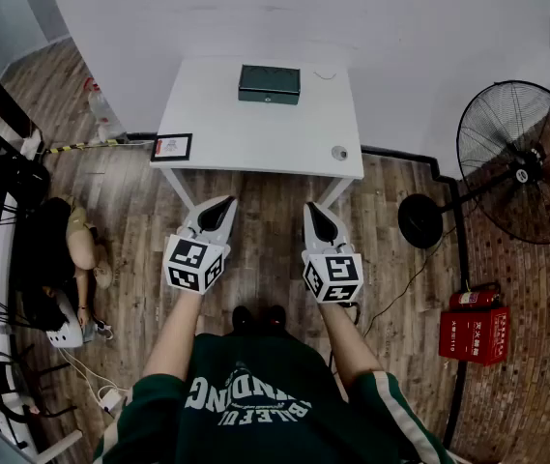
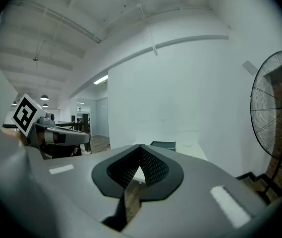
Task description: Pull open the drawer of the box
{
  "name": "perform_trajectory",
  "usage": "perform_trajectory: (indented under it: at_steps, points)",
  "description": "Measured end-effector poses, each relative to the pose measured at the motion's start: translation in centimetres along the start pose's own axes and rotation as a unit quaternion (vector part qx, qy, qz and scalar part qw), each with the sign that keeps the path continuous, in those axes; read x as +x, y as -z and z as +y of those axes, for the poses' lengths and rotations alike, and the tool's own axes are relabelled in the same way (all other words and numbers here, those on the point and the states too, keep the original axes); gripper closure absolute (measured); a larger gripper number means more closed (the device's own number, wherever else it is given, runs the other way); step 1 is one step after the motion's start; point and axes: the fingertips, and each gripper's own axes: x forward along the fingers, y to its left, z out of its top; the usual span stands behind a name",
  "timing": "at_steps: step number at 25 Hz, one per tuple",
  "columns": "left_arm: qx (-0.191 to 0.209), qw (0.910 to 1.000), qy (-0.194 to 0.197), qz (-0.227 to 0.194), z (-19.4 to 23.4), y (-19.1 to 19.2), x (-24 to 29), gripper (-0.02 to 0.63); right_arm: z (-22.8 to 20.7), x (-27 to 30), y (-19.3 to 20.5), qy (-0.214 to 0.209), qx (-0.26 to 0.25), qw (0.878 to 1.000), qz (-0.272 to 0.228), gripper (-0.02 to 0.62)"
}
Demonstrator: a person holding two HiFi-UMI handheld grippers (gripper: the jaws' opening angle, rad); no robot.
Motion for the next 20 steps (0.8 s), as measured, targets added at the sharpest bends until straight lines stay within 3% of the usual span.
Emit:
perform_trajectory:
  at_steps: [20]
  points:
    - [-0.022, 0.9992, -0.034, -0.006, -0.8, -0.2, 4.5, 0.552, -3.8, 2.4, 1.0, -0.05, -0.003, 0.998, 0.023, 0.594]
